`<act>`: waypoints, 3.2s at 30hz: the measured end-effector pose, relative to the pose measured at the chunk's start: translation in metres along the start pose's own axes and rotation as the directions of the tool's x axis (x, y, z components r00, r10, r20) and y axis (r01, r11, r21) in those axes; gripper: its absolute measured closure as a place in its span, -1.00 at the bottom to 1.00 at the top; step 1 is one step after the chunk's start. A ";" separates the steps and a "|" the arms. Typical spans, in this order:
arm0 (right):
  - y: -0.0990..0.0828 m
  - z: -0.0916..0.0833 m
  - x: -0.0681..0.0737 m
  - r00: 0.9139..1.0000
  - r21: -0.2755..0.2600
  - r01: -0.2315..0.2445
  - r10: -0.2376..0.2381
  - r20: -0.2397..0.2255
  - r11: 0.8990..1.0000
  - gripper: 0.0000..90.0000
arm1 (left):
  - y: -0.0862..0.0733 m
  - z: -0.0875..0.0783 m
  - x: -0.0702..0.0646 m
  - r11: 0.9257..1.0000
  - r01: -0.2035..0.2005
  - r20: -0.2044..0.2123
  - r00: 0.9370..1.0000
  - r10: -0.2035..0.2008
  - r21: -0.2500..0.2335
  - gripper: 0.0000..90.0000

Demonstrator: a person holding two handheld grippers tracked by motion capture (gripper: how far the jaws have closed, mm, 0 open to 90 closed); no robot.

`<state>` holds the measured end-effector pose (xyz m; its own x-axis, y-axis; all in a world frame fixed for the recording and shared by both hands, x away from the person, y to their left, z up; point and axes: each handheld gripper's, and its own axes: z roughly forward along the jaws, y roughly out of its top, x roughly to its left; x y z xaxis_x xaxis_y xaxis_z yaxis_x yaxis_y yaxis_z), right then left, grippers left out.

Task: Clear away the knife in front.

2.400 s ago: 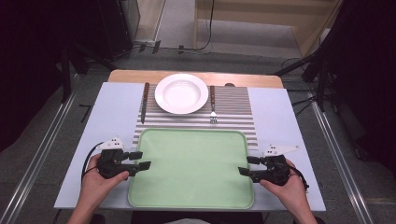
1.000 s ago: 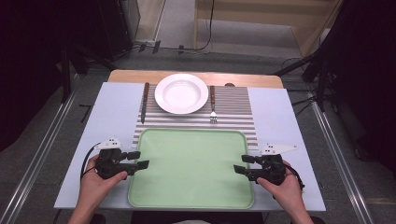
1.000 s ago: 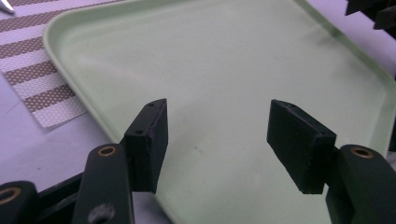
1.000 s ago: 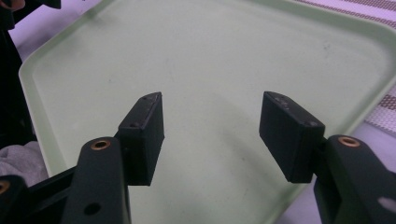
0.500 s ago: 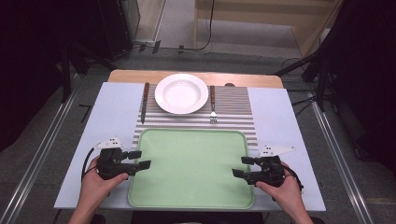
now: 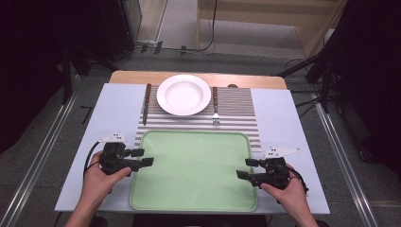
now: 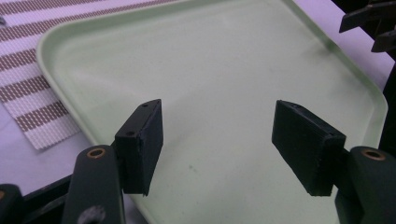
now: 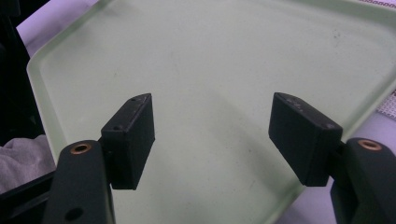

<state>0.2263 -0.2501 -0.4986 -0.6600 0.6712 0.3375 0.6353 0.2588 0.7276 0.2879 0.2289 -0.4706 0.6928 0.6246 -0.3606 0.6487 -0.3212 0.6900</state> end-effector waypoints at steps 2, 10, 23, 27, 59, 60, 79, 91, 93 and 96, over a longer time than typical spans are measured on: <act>0.000 0.000 0.000 1.000 0.000 0.001 -0.001 0.000 1.000 -0.31 | 0.005 -0.001 0.001 1.000 0.004 -0.010 1.000 -0.004 -0.004 -0.25; 0.000 0.000 0.000 1.000 0.001 -0.001 0.001 0.006 1.000 -0.31 | 0.018 0.001 0.009 1.000 0.018 -0.015 1.000 -0.018 0.000 -0.25; 0.001 0.002 0.001 1.000 0.011 -0.005 0.005 -0.001 1.000 -0.30 | 0.038 0.005 0.022 0.999 0.050 -0.029 0.998 -0.050 -0.003 -0.25; 0.001 0.003 0.001 1.000 0.020 0.000 0.000 -0.001 1.000 -0.30 | 0.044 0.008 0.029 0.998 0.055 -0.042 0.998 -0.055 0.009 -0.25; 0.001 0.004 -0.002 1.000 0.032 -0.003 0.003 0.016 0.999 -0.30 | 0.096 0.035 0.079 0.997 0.076 -0.221 0.972 -0.080 -0.026 -0.15; 0.001 0.004 -0.002 1.000 0.031 -0.005 0.004 0.018 1.000 -0.30 | 0.096 0.036 0.081 0.996 0.085 -0.215 0.972 -0.091 -0.036 -0.15; 0.001 0.006 -0.006 1.000 0.032 -0.006 0.005 0.022 0.999 -0.31 | 0.124 0.049 0.112 0.994 0.100 -0.286 0.952 -0.107 -0.037 -0.15; 0.003 0.006 -0.006 1.000 0.020 -0.008 0.008 0.016 1.000 -0.31 | 0.141 0.063 0.129 0.993 0.115 -0.358 0.927 -0.115 -0.021 -0.14; 0.003 0.005 -0.005 1.000 0.015 -0.008 0.008 0.016 1.000 -0.31 | 0.143 0.067 0.132 0.993 0.118 -0.366 0.923 -0.118 -0.022 -0.08; 0.005 0.004 -0.005 1.000 0.004 -0.006 0.006 0.016 1.000 -0.30 | 0.144 0.072 0.137 0.990 0.134 -0.365 0.921 -0.138 -0.036 -0.02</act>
<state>0.2346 -0.2492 -0.4991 -0.6499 0.6836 0.3322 0.6408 0.2579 0.7231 0.4988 0.2170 -0.4654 0.4329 0.8794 -0.1981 0.7240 -0.2082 0.6577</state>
